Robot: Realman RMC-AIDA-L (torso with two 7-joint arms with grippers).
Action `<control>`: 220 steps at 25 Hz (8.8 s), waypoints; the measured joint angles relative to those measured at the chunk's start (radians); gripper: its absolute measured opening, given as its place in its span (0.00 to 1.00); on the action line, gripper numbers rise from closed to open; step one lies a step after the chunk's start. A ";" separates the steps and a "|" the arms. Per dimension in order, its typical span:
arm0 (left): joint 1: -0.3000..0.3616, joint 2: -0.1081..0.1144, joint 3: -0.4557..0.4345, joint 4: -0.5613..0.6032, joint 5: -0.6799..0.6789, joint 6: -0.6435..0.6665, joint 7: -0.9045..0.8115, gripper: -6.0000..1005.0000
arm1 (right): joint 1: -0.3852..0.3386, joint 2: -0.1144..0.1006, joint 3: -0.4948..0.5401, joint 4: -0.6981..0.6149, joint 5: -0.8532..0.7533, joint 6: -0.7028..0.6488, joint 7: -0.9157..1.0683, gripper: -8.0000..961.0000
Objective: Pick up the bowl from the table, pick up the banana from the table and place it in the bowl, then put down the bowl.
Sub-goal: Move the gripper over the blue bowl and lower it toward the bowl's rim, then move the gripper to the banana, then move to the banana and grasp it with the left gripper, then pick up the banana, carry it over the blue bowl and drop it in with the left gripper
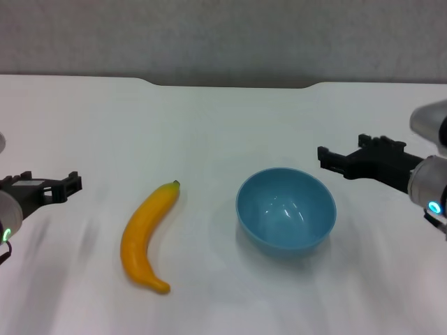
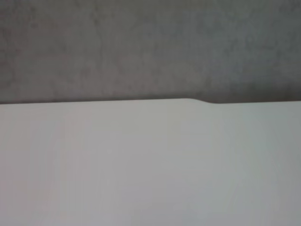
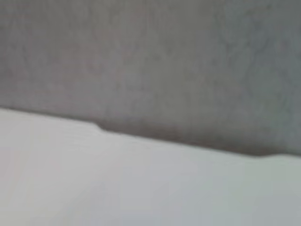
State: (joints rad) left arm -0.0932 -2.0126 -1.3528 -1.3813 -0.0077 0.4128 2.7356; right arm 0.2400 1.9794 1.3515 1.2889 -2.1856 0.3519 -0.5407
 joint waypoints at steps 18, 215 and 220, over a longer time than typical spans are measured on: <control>-0.002 -0.017 -0.022 -0.003 -0.001 0.022 0.038 0.84 | 0.307 0.019 0.429 -0.235 -0.082 0.650 0.103 0.92; -0.245 -0.019 0.121 0.259 -0.287 0.181 0.105 0.73 | 0.307 0.026 0.279 -0.287 -0.048 0.397 0.033 0.04; -0.244 -0.018 0.117 0.258 -0.287 0.179 0.105 0.56 | 0.306 0.027 0.279 -0.287 -0.048 0.397 0.033 0.04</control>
State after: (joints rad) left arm -0.3371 -2.0301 -1.2356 -1.1230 -0.2945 0.5918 2.8407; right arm 0.5460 2.0064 1.6305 1.0017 -2.2333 0.7485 -0.5078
